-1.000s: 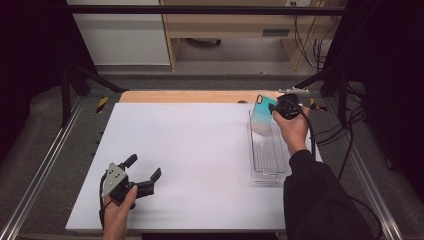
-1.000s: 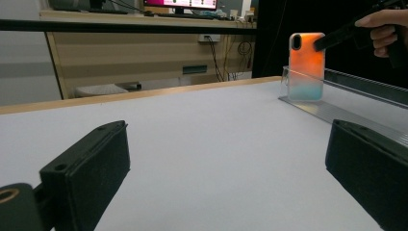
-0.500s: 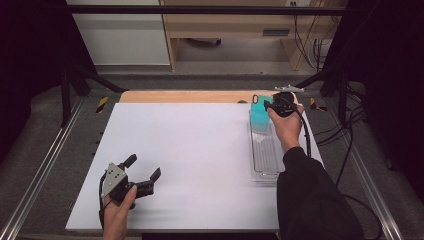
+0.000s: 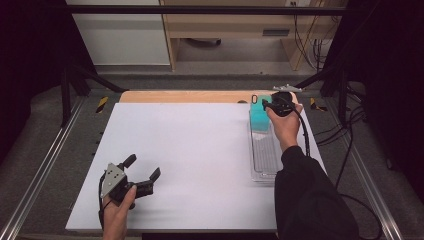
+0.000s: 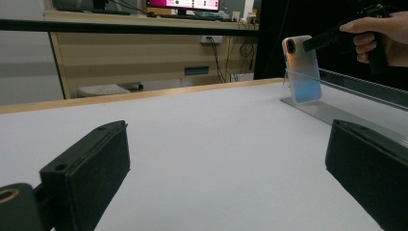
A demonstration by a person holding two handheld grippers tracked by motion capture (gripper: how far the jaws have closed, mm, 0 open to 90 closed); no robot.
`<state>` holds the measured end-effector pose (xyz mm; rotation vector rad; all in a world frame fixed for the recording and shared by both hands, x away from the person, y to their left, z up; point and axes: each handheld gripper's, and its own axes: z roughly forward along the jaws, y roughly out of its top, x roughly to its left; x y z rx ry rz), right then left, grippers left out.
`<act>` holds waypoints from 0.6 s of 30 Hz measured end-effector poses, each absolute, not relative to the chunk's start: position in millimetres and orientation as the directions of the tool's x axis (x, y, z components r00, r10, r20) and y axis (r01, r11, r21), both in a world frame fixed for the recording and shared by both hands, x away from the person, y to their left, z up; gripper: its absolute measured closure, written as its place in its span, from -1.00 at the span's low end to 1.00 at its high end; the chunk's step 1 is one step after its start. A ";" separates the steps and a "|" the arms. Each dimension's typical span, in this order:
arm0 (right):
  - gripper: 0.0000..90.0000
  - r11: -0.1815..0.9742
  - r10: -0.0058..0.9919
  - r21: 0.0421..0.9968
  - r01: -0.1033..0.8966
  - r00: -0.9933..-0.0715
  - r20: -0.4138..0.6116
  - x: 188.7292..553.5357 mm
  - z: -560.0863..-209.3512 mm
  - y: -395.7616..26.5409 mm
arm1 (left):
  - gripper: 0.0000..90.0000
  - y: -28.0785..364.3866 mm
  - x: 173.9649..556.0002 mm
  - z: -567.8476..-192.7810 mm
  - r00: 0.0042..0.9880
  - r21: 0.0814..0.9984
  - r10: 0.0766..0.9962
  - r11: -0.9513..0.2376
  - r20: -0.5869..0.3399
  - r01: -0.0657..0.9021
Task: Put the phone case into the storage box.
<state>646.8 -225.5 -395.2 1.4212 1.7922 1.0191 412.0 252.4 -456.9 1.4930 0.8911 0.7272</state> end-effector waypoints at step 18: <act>0.09 0.104 0.977 0.881 0.461 -0.215 -0.003 648.2 -396.5 -227.8 | -0.97 252.6 411.9 -456.8 0.512 0.992 0.858 -0.017 -0.048 0.122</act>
